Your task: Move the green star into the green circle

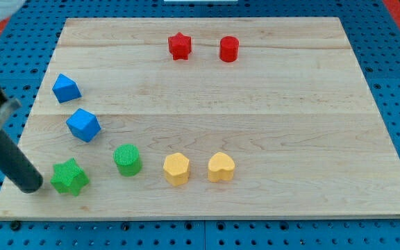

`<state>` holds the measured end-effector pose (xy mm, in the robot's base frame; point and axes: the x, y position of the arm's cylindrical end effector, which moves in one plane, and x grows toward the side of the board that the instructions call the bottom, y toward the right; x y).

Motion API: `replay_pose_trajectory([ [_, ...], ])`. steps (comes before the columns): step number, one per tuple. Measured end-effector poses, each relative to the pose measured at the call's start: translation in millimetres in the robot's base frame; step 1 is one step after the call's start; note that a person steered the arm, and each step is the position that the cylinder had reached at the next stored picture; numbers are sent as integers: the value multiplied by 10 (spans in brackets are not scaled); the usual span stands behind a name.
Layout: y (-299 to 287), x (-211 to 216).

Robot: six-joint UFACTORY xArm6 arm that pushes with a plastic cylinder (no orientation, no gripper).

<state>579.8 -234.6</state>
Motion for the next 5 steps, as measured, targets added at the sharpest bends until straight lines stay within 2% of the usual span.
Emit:
replay_pose_trajectory([
  [1, 405, -173],
  [2, 505, -416],
  [4, 1033, -428],
  [5, 264, -597],
])
